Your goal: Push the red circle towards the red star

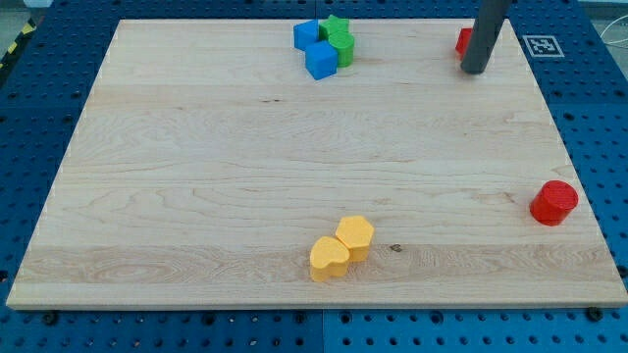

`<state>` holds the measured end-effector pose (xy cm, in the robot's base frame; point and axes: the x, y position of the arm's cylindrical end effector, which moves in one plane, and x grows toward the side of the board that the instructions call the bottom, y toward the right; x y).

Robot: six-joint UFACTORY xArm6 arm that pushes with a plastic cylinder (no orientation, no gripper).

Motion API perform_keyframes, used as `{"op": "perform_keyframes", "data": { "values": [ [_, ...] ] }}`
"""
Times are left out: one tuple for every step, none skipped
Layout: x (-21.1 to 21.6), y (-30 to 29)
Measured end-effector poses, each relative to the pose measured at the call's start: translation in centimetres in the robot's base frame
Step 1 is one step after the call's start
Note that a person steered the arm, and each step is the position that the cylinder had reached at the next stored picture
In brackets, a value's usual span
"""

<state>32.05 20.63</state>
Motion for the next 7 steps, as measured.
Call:
{"op": "perform_keyframes", "data": {
  "values": [
    [5.7, -1.1],
    [10.4, -1.2],
    [15.6, -1.8],
    [21.2, -3.1],
    [24.7, -0.5],
    [26.3, 2.9],
    [24.3, 6.1]
  ]
}}
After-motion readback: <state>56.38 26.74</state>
